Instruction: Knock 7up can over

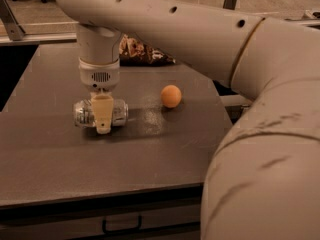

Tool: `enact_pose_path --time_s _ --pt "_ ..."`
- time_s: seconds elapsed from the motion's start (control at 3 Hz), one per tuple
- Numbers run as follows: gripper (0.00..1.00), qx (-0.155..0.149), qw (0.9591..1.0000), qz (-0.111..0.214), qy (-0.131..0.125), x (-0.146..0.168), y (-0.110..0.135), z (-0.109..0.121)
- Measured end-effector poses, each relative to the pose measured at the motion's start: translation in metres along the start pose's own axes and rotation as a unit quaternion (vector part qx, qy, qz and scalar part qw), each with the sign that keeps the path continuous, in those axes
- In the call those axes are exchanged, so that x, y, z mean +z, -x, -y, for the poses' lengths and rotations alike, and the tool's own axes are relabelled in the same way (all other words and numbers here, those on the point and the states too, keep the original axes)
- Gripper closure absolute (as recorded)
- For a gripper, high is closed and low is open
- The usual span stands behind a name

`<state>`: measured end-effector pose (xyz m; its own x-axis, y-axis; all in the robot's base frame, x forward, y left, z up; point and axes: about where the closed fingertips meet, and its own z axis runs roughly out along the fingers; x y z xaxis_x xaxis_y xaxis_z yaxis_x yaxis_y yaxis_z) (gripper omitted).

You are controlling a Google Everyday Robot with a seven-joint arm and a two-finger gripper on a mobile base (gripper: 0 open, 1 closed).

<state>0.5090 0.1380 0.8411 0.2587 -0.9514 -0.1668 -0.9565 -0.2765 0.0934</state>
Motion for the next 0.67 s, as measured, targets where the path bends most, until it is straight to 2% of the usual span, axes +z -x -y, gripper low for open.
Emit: enact_pose_path --time_s 0.33,0.67 --pt "0.00 0.009 1.0000 -0.003 0.002 -0.0017 -0.0036 -0.0021" --pt "0.00 0.017 0.9999 -0.002 -0.001 -0.0041 -0.0049 -0.0028"
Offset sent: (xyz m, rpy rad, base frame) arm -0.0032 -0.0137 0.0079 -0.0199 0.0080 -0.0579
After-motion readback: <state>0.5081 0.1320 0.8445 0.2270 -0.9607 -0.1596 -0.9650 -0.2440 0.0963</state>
